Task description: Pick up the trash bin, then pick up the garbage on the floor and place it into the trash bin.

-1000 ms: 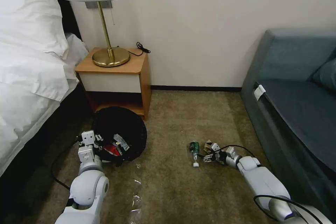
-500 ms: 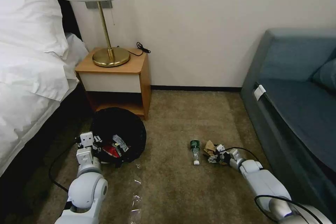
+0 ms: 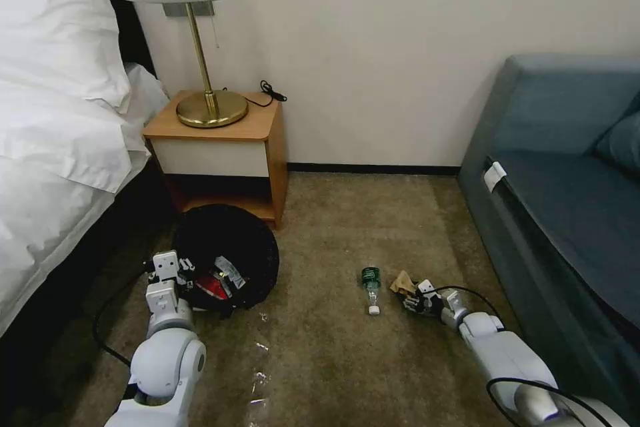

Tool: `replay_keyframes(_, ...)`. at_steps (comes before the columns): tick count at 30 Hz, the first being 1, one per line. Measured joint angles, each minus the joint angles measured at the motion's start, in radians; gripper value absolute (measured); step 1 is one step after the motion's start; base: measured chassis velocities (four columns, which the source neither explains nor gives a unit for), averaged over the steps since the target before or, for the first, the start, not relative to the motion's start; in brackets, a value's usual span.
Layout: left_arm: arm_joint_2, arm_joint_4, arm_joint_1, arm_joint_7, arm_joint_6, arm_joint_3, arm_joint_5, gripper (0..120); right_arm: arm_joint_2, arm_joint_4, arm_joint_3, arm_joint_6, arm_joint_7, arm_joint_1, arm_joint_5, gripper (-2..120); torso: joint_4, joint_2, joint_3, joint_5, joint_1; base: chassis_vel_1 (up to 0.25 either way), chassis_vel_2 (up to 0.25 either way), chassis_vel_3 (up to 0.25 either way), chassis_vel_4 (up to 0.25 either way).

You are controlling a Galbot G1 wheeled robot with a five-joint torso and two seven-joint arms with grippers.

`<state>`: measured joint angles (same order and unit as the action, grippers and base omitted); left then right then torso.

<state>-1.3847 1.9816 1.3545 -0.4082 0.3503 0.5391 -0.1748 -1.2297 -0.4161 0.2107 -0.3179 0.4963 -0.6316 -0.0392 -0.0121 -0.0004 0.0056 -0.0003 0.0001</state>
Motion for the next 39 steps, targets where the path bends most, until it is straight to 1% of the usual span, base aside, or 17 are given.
replay_keyframes(2, 0.002, -0.002, -0.002, 0.0, 0.0, 0.002, -0.001, 3, -0.001, 0.0, -0.002, 0.001, 0.0, 0.006, 0.0, 35, -0.0001, 0.0, 0.0, 0.0, 0.0, 0.0, 0.0, 0.0, 0.0)
replay_keyframes(5, 0.002, -0.003, -0.002, 0.0, 0.0, 0.002, -0.001, 3, -0.001, 0.001, -0.003, 0.001, 0.0, 0.01, 0.0, 30, -0.0001, 0.0, 0.0, 0.0, 0.0, 0.0, 0.0, 0.0, 0.0)
replay_keyframes(7, 0.001, -0.006, -0.003, 0.0, -0.001, 0.002, -0.001, 3, -0.002, 0.002, -0.006, 0.001, 0.0, 0.015, 0.0, 18, -0.0001, 0.0, 0.0, 0.0, 0.0, 0.0, 0.0, 0.0, 0.0)
replay_keyframes(8, 0.001, -0.006, -0.003, 0.0, -0.001, 0.002, -0.001, 3, -0.002, 0.002, -0.006, 0.001, 0.0, 0.015, 0.0, 18, -0.0001, 0.0, 0.0, 0.0, 0.0, 0.0, 0.0, 0.0, 0.0)
replay_keyframes(13, 0.002, -0.01, -0.011, 0.0, -0.001, 0.0, -0.003, 3, -0.01, 0.003, -0.006, 0.001, 0.0, 0.016, 0.0, 0, 0.0, 0.0, 0.0, 0.0, 0.0, 0.0, 0.0, 0.0, 0.0)
replay_keyframes(19, 0.006, -0.012, -0.017, 0.0, -0.001, 0.0, -0.006, 3, -0.013, -0.025, -0.002, -0.006, -0.014, 0.007, -0.017, 0, -0.0001, 0.0, 0.0, 0.0004, 0.0, 0.0, 0.0, 0.0, 0.0)
replay_keyframes(21, 0.006, -0.017, -0.02, 0.0, -0.001, -0.001, -0.008, 3, -0.006, -0.121, -0.01, -0.042, -0.038, -0.014, -0.067, 0, 0.0002, 0.0, 0.0, 0.0002, 0.0, 0.0, 0.0, 0.0, 0.0)
replay_keyframes(22, 0.006, -0.017, -0.02, 0.0, -0.001, -0.001, -0.008, 3, -0.006, -0.121, -0.01, -0.042, -0.038, -0.014, -0.067, 0, 0.0002, 0.0, 0.0, 0.0002, 0.0, 0.0, 0.0, 0.0, 0.0)
replay_keyframes(23, 0.005, -0.02, -0.022, 0.0, -0.001, -0.001, -0.008, 3, 0.0, -0.215, -0.019, -0.057, -0.053, -0.033, -0.099, 0, 0.0001, 0.0, 0.0, 0.0003, 0.0, 0.0, 0.0, 0.0, 0.0)
replay_keyframes(25, 0.005, -0.02, -0.022, 0.0, -0.001, -0.001, -0.008, 3, 0.0, -0.215, -0.019, -0.057, -0.053, -0.033, -0.099, 0, 0.0001, 0.0, 0.0, 0.0003, 0.0, 0.0, 0.0, 0.0, 0.0)
replay_keyframes(26, 0.002, -0.023, -0.025, 0.0, -0.001, -0.003, -0.008, 3, -0.006, -0.319, -0.032, -0.102, -0.076, -0.044, -0.125, 0, -0.0001, 0.0, 0.0, -0.0002, 0.0, 0.0, 0.0, 0.0, 0.0)
replay_keyframes(28, -0.001, -0.025, -0.028, 0.001, -0.001, -0.004, -0.009, 3, -0.017, -0.361, -0.042, -0.136, -0.092, -0.043, -0.127, 0, -0.0001, 0.0, 0.0, -0.0005, 0.0, 0.0, 0.0, 0.0, 0.0)
replay_keyframes(30, -0.005, -0.029, -0.033, 0.001, -0.001, -0.006, -0.009, 3, -0.036, -0.468, -0.095, -0.164, -0.158, -0.037, -0.139, 0, 0.0005, 0.0, 0.0, 0.0002, 0.0, 0.0, 0.0, 0.0, 0.0)
replay_keyframes(34, -0.007, -0.033, -0.036, 0.001, -0.001, -0.007, -0.009, 3, -0.054, -0.557, -0.165, -0.166, -0.237, -0.03, -0.161, 0, 0.0003, 0.0, 0.0, -0.0001, 0.0, 0.0, 0.0, 0.0, 0.0)
replay_keyframes(36, -0.011, -0.038, -0.037, 0.003, -0.001, -0.007, -0.009, 3, -0.071, -0.671, -0.262, -0.129, -0.335, -0.022, -0.193, 0, -0.0001, 0.0, 0.0, -0.0005, 0.0, 0.0, 0.0, 0.0, 0.0)
replay_keyframes(38, -0.013, -0.039, -0.038, 0.004, -0.001, -0.007, -0.009, 3, -0.077, -0.705, -0.291, -0.117, -0.36, -0.017, -0.203, 0, 0.0001, 0.0, 0.0, -0.0005, 0.0, 0.0, 0.0, 0.0, 0.0)
replay_keyframes(39, -0.015, -0.041, -0.041, 0.006, -0.002, -0.008, -0.009, 3, -0.086, -0.775, -0.356, -0.095, -0.413, -0.005, -0.219, 0, 0.0003, 0.0, 0.0, -0.0001, 0.0, 0.0, 0.0, 0.0, 0.0)
